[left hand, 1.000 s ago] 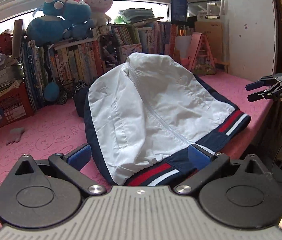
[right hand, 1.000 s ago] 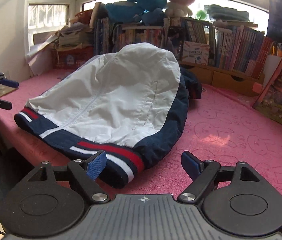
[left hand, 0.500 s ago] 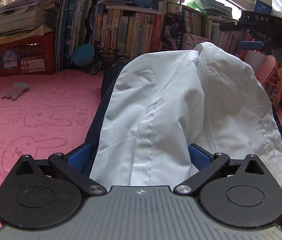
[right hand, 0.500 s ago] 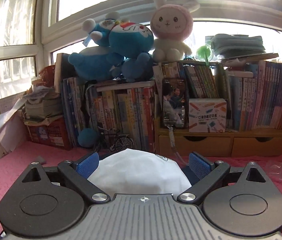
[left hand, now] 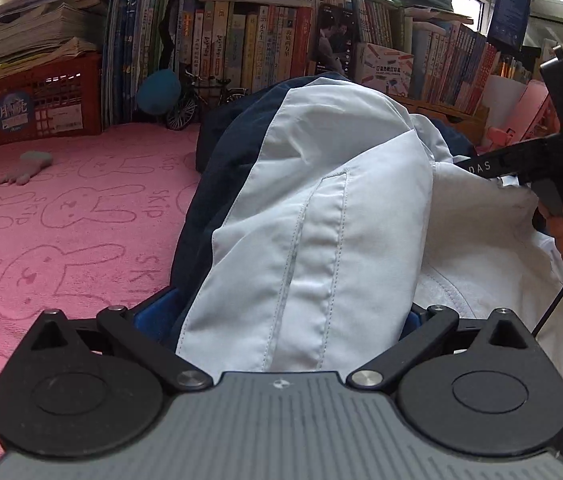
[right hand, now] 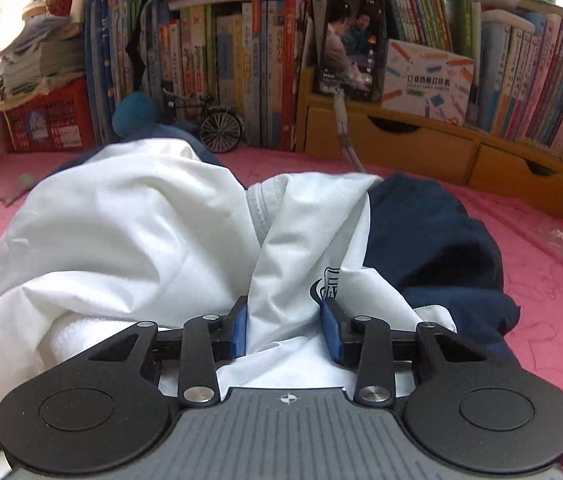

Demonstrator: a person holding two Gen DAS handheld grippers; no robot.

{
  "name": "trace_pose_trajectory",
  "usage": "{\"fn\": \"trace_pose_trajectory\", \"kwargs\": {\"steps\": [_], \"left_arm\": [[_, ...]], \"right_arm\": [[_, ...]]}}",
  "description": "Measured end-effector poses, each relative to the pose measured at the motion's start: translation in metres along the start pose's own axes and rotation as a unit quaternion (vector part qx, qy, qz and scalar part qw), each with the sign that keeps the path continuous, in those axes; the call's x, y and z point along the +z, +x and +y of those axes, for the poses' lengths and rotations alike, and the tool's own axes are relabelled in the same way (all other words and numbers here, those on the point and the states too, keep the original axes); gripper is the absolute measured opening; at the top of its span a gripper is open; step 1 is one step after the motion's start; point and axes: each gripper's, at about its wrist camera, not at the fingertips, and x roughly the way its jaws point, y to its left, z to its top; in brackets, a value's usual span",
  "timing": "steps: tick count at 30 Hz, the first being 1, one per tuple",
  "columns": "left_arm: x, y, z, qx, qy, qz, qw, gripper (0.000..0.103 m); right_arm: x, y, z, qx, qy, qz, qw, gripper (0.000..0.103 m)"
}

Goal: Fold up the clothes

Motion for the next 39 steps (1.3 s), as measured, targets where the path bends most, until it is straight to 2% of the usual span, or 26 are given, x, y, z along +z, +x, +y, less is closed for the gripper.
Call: {"fn": "trace_pose_trajectory", "kwargs": {"steps": [2,5,6,11,13,18,22,24,25,26,27,28,29,31,32,34,39], "left_arm": [[0.003,-0.009,0.006,-0.019,-0.018,-0.009,0.9996,0.103],[0.022,-0.025,0.026,-0.081,-0.064,-0.034,0.9940,0.103],[0.031,-0.028,0.032,-0.090,-0.077,-0.044,0.9920,0.103],[0.089,-0.019,0.059,-0.075,-0.149,-0.098,0.9811,0.103],[0.109,-0.002,0.062,-0.071,-0.169,-0.099,0.9781,0.103],[0.156,0.064,0.035,-0.045,-0.139,-0.039,0.9885,0.103],[0.190,0.122,0.010,-0.017,-0.124,0.042,0.9912,0.103],[0.194,0.149,-0.002,0.025,-0.101,0.085,0.9909,0.103],[0.196,0.162,-0.008,0.047,-0.089,0.107,0.9892,0.100],[0.198,0.175,-0.014,0.068,-0.076,0.128,0.9865,0.085],[0.196,0.181,-0.015,0.083,-0.074,0.135,0.9846,0.076],[0.194,0.188,-0.014,0.098,-0.072,0.141,0.9826,0.059],[0.192,0.189,-0.009,0.089,-0.089,0.140,0.9821,0.043],[0.187,0.187,0.004,0.067,-0.127,0.134,0.9805,0.023],[0.185,0.184,0.010,0.056,-0.145,0.131,0.9792,0.019],[0.186,0.173,0.016,0.051,-0.146,0.112,0.9816,0.013],[0.209,0.133,0.044,0.093,-0.162,0.046,0.9813,0.006]], "right_arm": [[-0.018,-0.013,-0.004,0.007,0.006,-0.004,1.000,0.035],[-0.042,-0.032,-0.004,0.019,0.004,-0.012,1.000,0.034],[-0.049,-0.038,-0.003,0.021,0.002,-0.014,1.000,0.034],[-0.072,-0.052,0.008,0.003,-0.028,-0.039,0.999,0.034],[-0.079,-0.056,0.013,-0.005,-0.035,-0.052,0.998,0.034],[-0.079,-0.059,0.015,-0.003,-0.035,-0.061,0.997,0.034],[-0.078,-0.059,0.015,-0.004,-0.035,-0.062,0.997,0.034],[-0.079,-0.060,0.015,-0.006,-0.036,-0.063,0.997,0.034],[-0.079,-0.060,0.015,-0.006,-0.035,-0.063,0.997,0.033],[-0.079,-0.060,0.014,-0.006,-0.035,-0.063,0.997,0.033],[-0.079,-0.060,0.014,-0.006,-0.034,-0.063,0.997,0.033],[-0.079,-0.060,0.013,-0.005,-0.034,-0.064,0.997,0.033],[-0.079,-0.060,0.012,-0.005,-0.033,-0.064,0.997,0.033],[-0.079,-0.060,0.011,-0.004,-0.032,-0.064,0.997,0.033],[-0.079,-0.060,0.011,-0.003,-0.032,-0.064,0.997,0.033],[-0.079,-0.060,0.010,-0.003,-0.031,-0.064,0.997,0.033],[-0.079,-0.061,0.009,-0.003,-0.029,-0.065,0.997,0.034]]}}
